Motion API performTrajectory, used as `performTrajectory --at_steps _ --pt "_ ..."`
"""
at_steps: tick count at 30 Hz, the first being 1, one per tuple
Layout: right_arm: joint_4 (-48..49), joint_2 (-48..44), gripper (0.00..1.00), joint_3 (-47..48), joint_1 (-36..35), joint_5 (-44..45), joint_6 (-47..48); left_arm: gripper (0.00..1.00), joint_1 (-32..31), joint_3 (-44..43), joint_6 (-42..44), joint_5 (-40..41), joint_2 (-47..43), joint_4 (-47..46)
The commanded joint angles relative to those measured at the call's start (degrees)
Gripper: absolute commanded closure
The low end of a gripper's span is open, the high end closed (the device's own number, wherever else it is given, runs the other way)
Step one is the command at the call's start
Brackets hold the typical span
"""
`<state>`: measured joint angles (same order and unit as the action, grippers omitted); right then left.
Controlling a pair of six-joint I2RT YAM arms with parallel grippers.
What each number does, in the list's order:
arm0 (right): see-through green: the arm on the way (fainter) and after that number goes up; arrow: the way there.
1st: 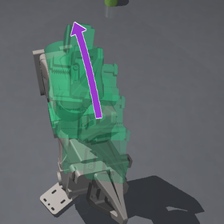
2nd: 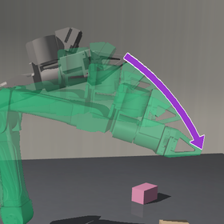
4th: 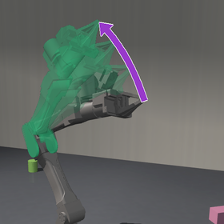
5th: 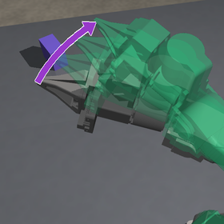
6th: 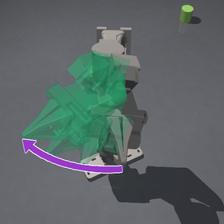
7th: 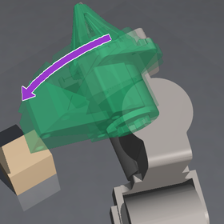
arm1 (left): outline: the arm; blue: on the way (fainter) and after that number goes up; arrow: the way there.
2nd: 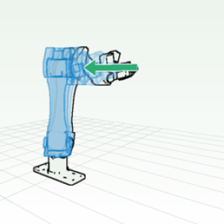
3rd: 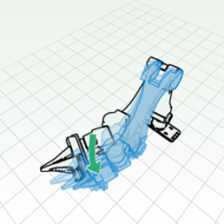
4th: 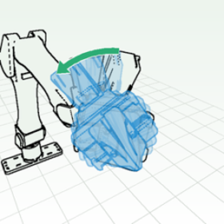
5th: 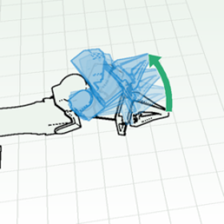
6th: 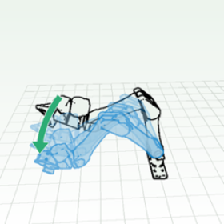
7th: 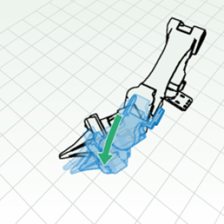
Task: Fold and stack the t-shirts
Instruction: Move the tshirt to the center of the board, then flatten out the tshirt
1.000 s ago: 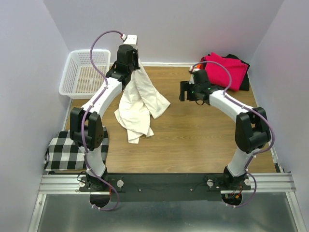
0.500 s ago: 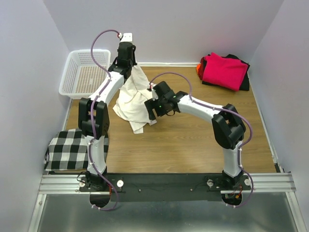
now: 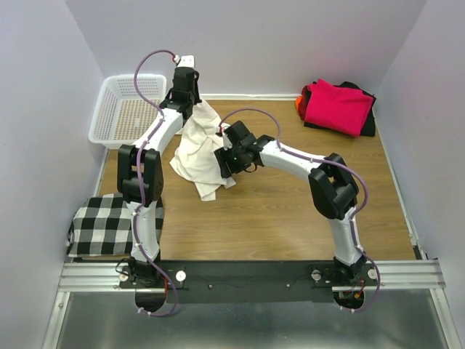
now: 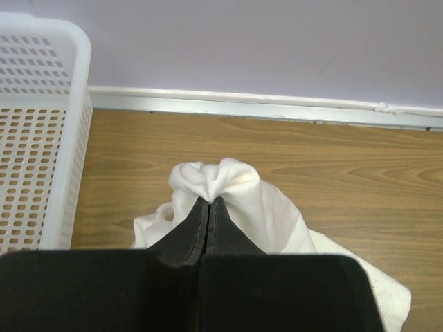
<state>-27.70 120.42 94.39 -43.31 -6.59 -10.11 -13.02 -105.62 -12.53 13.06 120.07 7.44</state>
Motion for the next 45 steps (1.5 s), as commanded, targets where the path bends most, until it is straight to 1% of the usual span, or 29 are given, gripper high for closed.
performTrajectory --at_steps 1,2,3,5,7,8,10,11,13,14,15,16,19,22,23,25,26,29,34,35,41,45 --pt "-1.6 2.7 0.36 1.8 -0.8 -2.9 -0.2 1.0 1.1 1.7 -0.6 -2.0 -1.9 0.4" --pt "-1.5 2.9 0.39 2.0 -0.9 -3.3 -0.2 1.0 1.3 2.1 -0.6 -2.1 -1.9 0.4" --pt "-1.6 3.4 0.45 2.2 -1.4 -3.5 -0.3 1.0 1.8 2.5 -0.8 -2.2 -2.1 0.3" --pt "-1.6 3.8 0.53 2.0 -1.6 -3.8 -0.5 1.0 2.0 3.0 -0.9 -2.7 -2.1 0.3" --pt "-1.8 3.9 0.55 1.7 -1.8 -3.9 -0.8 1.0 2.2 3.2 -1.0 -2.7 -2.3 0.2" --pt "-1.9 3.9 0.58 1.6 -1.9 -3.9 -1.1 1.0 2.3 3.6 -1.1 -2.8 -2.4 0.0" --pt "-2.1 3.8 0.6 1.2 -1.8 -3.9 -1.1 1.0 2.5 3.9 -1.1 -2.8 -2.7 -0.1" --pt "-2.1 3.9 0.66 1.1 -1.9 -4.0 -1.1 1.0 2.6 4.2 -1.2 -2.9 -2.7 -0.1" --pt "-2.2 3.9 0.76 1.1 -1.8 -4.0 -1.0 1.0 2.7 4.3 -1.2 -2.9 -2.8 -0.2" --pt "-2.3 3.7 0.88 1.1 -1.9 -3.6 -1.0 1.0 2.8 4.3 -1.1 -2.9 -2.9 -0.3" --pt "-2.3 3.6 0.95 1.1 -1.8 -3.3 -1.0 1.0 3.0 4.3 -1.2 -3.0 -2.9 -0.2" --pt "-2.4 3.4 0.99 1.1 -1.9 -2.3 -1.0 1.0 3.1 4.2 -1.1 -3.0 -3.0 -0.3" --pt "-2.5 1.6 0.99 0.6 -1.9 0.5 -0.9 1.0 3.5 4.0 -0.9 -2.9 -3.4 -0.2" --pt "-3.5 -1.6 0.99 0.2 -1.8 8.1 -1.1 1.0 3.9 3.4 -0.4 -2.7 -4.0 0.1" --pt "-3.6 -2.5 0.99 -0.2 -1.8 13.2 -1.0 1.0 4.0 2.9 -0.1 -2.5 -4.2 0.1" --pt "-4.5 -6.0 0.99 -0.2 -1.8 18.5 -0.4 1.0 4.3 2.2 0.5 -2.7 -4.8 0.6" --pt "-4.8 -7.3 0.99 0.0 -1.6 23.5 0.4 1.0 4.4 1.3 0.8 -2.9 -4.8 0.7" --pt "-6.0 -11.3 0.99 1.6 -0.2 30.6 1.8 1.0 4.9 -0.8 0.9 -3.9 -5.3 1.8" --pt "-7.0 -15.9 0.99 6.6 5.1 37.9 4.6 1.0 5.4 -3.4 0.9 -4.8 -5.6 2.8" --pt "-6.9 -16.9 0.99 7.4 5.9 40.4 5.6 1.0 5.4 -4.1 1.0 -4.8 -5.7 2.8" --pt "-6.9 -18.6 0.99 14.7 11.1 49.3 9.3 1.0 5.6 -5.4 0.6 -5.7 -6.8 3.4" --pt "-6.8 -19.3 0.99 18.8 14.4 53.1 9.5 1.0 5.6 -5.6 0.3 -7.1 -8.4 4.0"
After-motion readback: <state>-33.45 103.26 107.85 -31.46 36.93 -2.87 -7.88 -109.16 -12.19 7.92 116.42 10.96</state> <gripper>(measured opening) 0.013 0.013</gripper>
